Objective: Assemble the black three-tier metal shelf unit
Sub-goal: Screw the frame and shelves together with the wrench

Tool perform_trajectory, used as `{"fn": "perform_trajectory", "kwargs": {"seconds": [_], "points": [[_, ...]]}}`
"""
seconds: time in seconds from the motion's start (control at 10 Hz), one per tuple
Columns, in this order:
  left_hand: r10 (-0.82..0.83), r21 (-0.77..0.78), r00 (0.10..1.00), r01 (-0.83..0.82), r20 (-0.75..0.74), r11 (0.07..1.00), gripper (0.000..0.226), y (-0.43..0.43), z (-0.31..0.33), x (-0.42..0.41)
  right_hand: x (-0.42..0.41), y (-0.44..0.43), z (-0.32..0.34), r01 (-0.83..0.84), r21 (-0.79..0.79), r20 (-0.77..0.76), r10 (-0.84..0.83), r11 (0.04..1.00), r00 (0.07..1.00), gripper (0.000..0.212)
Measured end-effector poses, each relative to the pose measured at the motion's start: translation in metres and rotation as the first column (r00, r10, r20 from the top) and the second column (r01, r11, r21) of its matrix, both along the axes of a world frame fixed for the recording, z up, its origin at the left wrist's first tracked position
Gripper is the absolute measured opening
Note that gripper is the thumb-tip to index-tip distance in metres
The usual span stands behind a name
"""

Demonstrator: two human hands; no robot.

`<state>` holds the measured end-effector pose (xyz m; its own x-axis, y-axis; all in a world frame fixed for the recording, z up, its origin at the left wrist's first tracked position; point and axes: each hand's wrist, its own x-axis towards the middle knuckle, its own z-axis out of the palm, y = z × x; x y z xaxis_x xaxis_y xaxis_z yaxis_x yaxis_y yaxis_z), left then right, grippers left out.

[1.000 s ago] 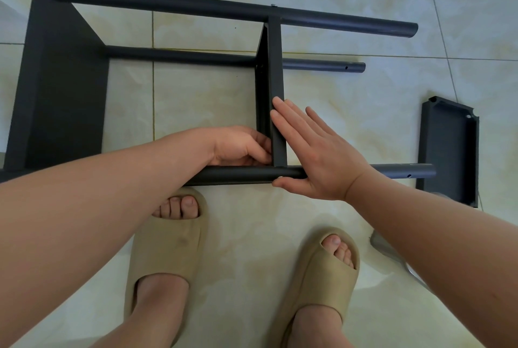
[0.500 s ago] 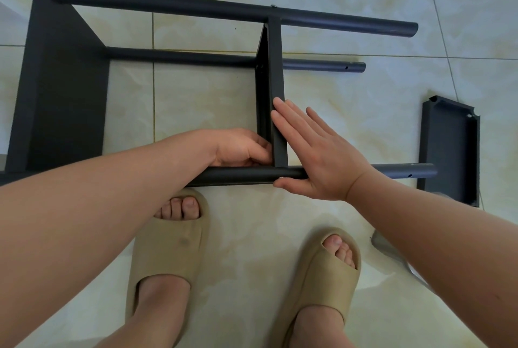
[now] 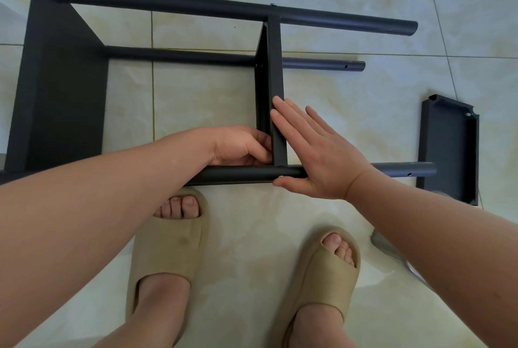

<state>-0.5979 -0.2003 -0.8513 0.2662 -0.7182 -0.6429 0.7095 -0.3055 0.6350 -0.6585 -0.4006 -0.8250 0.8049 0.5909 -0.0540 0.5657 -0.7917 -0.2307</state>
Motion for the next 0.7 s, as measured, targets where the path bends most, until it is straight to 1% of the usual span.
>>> {"fn": "perform_trajectory", "kwargs": {"seconds": [0.1,0.2,0.3,0.4,0.5,0.7], "points": [[0.004,0.019,1.0,-0.005,0.002,1.0,0.024,-0.0008,0.0003,-0.0002,-0.0002,0.0001,-0.0001,0.001,-0.005,0.001,-0.001,1.0,1.0,0.099],[-0.001,0.052,1.0,0.001,0.003,0.999,0.019,-0.0018,-0.0014,-0.0013,-0.0002,0.0004,-0.0001,0.003,-0.006,0.0,-0.003,1.0,1.0,0.099],[-0.04,0.117,0.998,0.033,0.057,0.993,0.02,-0.0011,-0.0018,-0.0008,0.0002,0.0007,0.0002,0.004,-0.005,-0.004,-0.004,1.0,1.0,0.099],[-0.044,0.139,0.998,0.038,0.043,0.99,0.048,0.0005,-0.0027,-0.0013,0.0001,0.001,0.0001,0.003,-0.004,-0.004,-0.003,1.0,1.0,0.099],[-0.042,0.116,0.998,0.036,0.051,0.993,0.02,0.0009,-0.0045,-0.0012,-0.0001,0.0008,0.0002,0.003,-0.002,-0.003,-0.003,1.0,1.0,0.099],[-0.022,0.065,0.999,0.02,0.037,0.998,0.019,0.0015,-0.0054,-0.0005,0.0002,0.0003,0.0001,0.004,-0.004,-0.004,-0.004,1.0,1.0,0.1]]}}
